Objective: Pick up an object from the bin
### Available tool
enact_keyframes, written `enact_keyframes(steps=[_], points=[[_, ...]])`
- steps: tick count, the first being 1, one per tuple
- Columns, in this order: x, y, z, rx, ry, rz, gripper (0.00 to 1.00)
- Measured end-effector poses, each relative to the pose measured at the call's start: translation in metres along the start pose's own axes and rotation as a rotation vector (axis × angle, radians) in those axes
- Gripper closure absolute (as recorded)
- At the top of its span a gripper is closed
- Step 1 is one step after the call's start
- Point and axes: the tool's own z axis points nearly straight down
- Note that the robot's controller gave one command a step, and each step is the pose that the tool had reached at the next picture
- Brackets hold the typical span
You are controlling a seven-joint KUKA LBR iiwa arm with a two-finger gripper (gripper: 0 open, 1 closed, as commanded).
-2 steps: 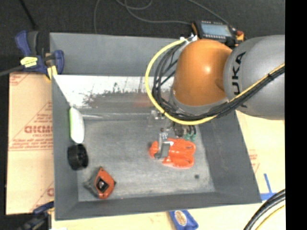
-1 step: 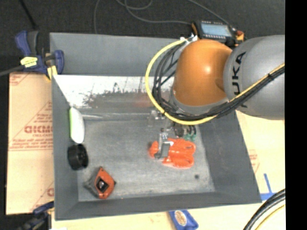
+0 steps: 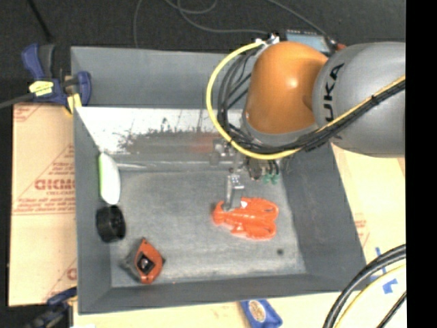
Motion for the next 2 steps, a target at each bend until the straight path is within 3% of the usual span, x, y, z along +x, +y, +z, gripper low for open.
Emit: enact_keyframes(steps=[1, 2], points=[[0.014, -0.022, 0.038, -0.001, -0.012, -0.072, 0.0], [0.072, -0.041, 0.094, -0.002, 0.001, -0.117, 0.0]])
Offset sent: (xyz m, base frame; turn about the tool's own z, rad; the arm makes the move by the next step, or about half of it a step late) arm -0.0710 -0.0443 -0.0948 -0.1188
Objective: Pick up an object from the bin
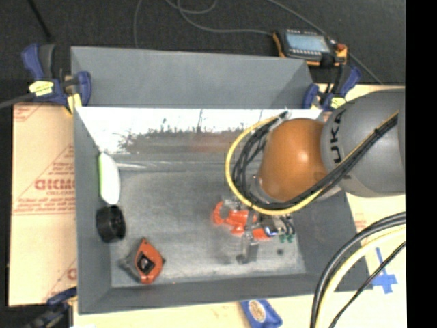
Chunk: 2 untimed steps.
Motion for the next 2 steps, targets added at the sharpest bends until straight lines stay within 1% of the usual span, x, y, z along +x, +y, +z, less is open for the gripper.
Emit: enact_keyframes(steps=[1, 2], points=[[-0.004, -0.009, -0.001, -0.001, -0.002, 0.152, 0.0], [-0.002, -0.033, -0.012, -0.001, -0.003, 0.361, 0.0]])
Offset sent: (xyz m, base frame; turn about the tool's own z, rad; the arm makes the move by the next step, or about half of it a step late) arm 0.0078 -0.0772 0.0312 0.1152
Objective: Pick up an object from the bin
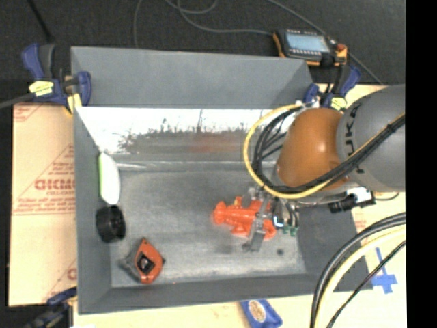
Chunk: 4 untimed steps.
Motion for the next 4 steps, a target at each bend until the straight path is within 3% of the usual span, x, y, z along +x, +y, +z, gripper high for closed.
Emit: enact_keyframes(steps=[1, 2, 3, 4], points=[[-0.021, 0.004, -0.006, 0.005, 0.0, -0.085, 0.0], [-0.022, -0.005, -0.005, 0.0, 0.001, -0.089, 0.0], [-0.038, -0.017, 0.015, 0.0, -0.003, -0.048, 0.0], [-0.035, -0.009, 0.049, 0.001, -0.001, 0.148, 1.0]])
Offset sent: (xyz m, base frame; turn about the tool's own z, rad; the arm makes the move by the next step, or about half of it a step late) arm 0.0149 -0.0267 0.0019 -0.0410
